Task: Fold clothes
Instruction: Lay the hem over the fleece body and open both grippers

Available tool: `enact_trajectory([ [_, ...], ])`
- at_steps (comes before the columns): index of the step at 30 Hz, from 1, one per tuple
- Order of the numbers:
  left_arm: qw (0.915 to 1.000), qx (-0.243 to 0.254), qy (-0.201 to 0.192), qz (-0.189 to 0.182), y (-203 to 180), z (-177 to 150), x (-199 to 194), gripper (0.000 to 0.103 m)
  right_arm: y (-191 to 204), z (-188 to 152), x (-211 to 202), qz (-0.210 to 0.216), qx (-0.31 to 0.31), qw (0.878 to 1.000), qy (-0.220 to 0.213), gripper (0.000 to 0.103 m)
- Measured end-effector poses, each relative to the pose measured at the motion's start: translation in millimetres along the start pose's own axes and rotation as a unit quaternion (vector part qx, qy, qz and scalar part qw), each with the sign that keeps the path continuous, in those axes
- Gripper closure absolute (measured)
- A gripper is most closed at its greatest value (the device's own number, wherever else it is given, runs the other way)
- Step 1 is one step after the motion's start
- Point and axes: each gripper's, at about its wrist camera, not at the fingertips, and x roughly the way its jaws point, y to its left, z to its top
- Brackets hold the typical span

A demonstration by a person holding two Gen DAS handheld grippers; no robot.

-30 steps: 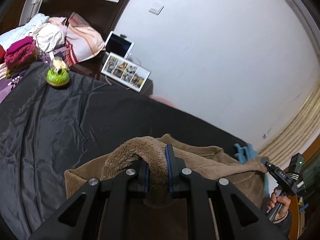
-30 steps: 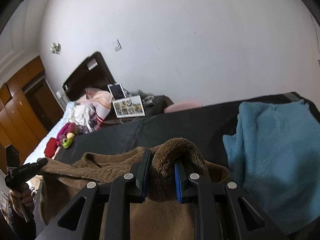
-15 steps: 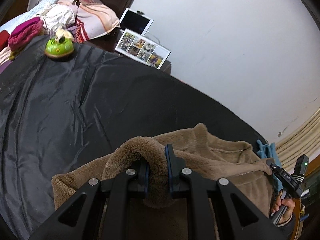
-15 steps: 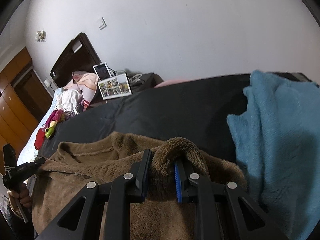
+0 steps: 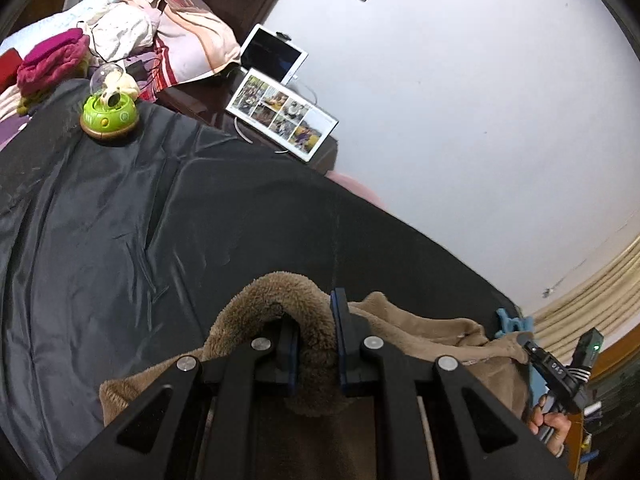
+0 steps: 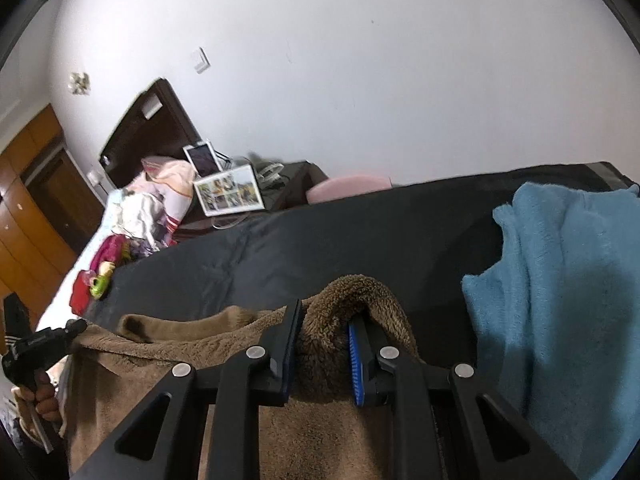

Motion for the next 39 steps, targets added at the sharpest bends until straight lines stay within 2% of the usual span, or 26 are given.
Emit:
enact_trajectory([
  [3,0.9994,-0.003,0.025,0.024,4.0,-0.4,20.2,0.083,-6.2,-1.1,21.0,0.001,0.009,1.000,0.027,0.079],
  [4,0.9995,-0.005,0.028,0.017,5.7,-1.0,21.1,0.081,-10.2,-1.7,25.3,0.007,0.017,0.999,0.034,0.078],
  [7,0.9994,-0.015,0.028,-0.015,11.0,-3.2,18.5,0.059,-19.1,-2.4,23.2,0.040,0.043,0.998,0.039,0.069],
  [8,0.9991,-0.019,0.028,-0.025,12.7,-3.9,17.6,0.047,-21.1,-2.4,21.0,0.052,0.049,0.997,0.038,0.056],
  [9,0.9992,-0.017,0.019,-0.032,11.2,-3.8,11.8,0.040,-20.8,-1.8,17.1,0.063,0.050,0.996,0.034,0.047],
  [15,0.9960,0.019,-0.044,-0.076,-6.2,-2.3,-30.0,0.027,-14.2,1.7,-8.3,0.115,0.048,0.992,0.007,0.032],
  [17,0.9943,0.038,-0.063,-0.077,-12.1,-2.1,-42.0,0.025,-17.8,2.3,-11.1,0.136,0.068,0.988,0.011,0.029],
  [18,0.9931,0.047,-0.071,-0.080,-14.1,-2.2,-47.3,0.025,-23.4,2.2,-11.3,0.159,0.091,0.983,0.014,0.028],
  [19,0.9925,0.052,-0.074,-0.082,-14.8,-2.4,-51.4,0.025,-29.7,1.7,-10.8,0.185,0.118,0.975,0.020,0.027],
  [22,0.9918,0.070,-0.068,-0.083,-15.5,-6.4,-58.6,0.025,-51.2,-2.6,-6.8,0.264,0.210,0.940,0.047,0.023],
  [24,0.9910,0.096,-0.052,-0.078,-18.4,-14.6,-61.4,0.025,-53.1,-4.2,-12.8,0.261,0.206,0.941,0.055,0.023],
  [27,0.9858,0.164,-0.017,-0.034,-30.1,-34.6,-57.9,0.025,-47.1,-7.6,-23.6,0.247,0.163,0.953,0.073,0.023],
  [30,0.9729,0.228,0.034,0.019,-43.2,-57.8,-46.9,0.025,-39.3,-15.0,-28.0,0.232,0.121,0.960,0.099,0.023],
  [32,0.9644,0.252,0.071,0.035,-48.1,-66.2,-29.7,0.025,-31.5,-18.5,-22.0,0.208,0.090,0.965,0.130,0.023],
  [34,0.9629,0.251,0.087,0.046,-49.8,-68.5,-17.4,0.025,-25.1,-19.8,-11.1,0.213,0.082,0.963,0.144,0.023],
  [37,0.9683,0.225,0.106,0.028,-50.2,-56.9,0.8,0.025,-15.8,-15.7,8.3,0.241,0.090,0.953,0.160,0.023],
  [38,0.9713,0.210,0.109,0.027,-48.5,-50.6,6.5,0.025,-14.6,-12.0,11.2,0.256,0.097,0.950,0.151,0.023],
  [39,0.9749,0.193,0.107,0.031,-46.4,-43.2,10.9,0.025,-16.3,-6.2,9.2,0.269,0.108,0.949,0.122,0.023],
])
